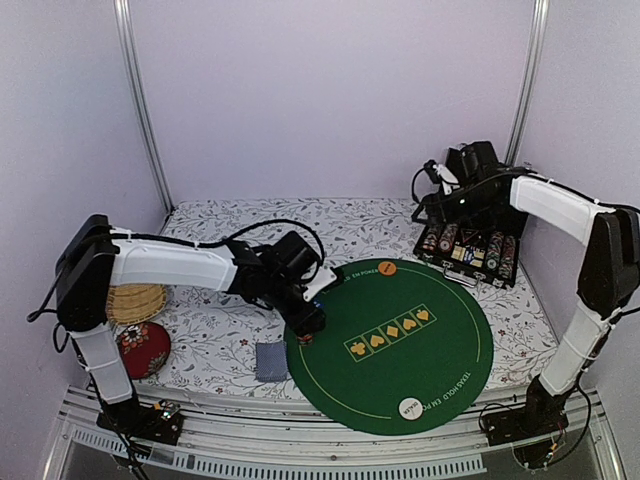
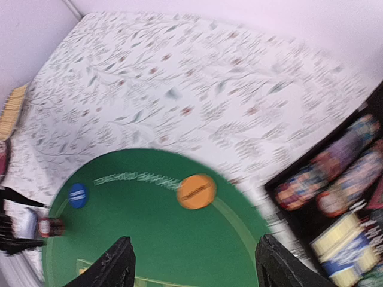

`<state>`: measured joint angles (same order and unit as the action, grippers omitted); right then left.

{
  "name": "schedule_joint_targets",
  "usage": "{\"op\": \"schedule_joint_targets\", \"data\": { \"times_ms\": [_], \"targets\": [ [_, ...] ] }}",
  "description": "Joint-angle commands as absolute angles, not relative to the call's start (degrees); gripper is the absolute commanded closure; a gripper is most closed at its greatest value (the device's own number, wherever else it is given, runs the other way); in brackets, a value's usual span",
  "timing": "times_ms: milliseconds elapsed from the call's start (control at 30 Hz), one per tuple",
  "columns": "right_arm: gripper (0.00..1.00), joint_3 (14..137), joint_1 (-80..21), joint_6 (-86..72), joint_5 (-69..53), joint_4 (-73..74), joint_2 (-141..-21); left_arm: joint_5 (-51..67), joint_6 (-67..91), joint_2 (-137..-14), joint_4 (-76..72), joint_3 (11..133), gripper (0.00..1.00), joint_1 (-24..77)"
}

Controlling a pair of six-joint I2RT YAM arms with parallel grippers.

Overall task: Distribute texas hold em gaming equipment
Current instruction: Place the poker chips pile at the small blind area, then pick up the pile of poker chips from the chip case.

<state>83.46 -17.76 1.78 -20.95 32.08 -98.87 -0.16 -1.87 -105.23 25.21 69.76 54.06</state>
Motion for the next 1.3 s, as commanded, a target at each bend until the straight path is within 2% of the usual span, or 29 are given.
{"op": "schedule_joint_targets", "data": {
  "times_ms": [0,167,433,900,1267],
  "targets": [
    [0.28,93.03,-9.99,19.53,-20.69,39.69,-107.02,4.15,-2.69,-99.32,24.26,71.6,0.26,50.78],
    [0.27,101.39,-8.96,31.02,-18.67,46.82,-117.51,5.68,-1.64,-94.73,23.36,68.67,0.19,46.82],
    [0.25,102.17,-9.13,45.93,-21.1,43.36,-121.46,6.48,-1.67,-94.12,23.4,65.55,0.17,43.18],
    [0.29,109.0,-9.14,51.78,-16.75,46.45,-130.46,6.39,-2.74,-97.08,25.05,67.74,0.16,41.01],
    [0.37,111.7,-8.96,51.39,-16.84,46.74,-133.23,5.87,-2.81,-97.71,25.48,67.85,0.16,40.36]
  ]
}}
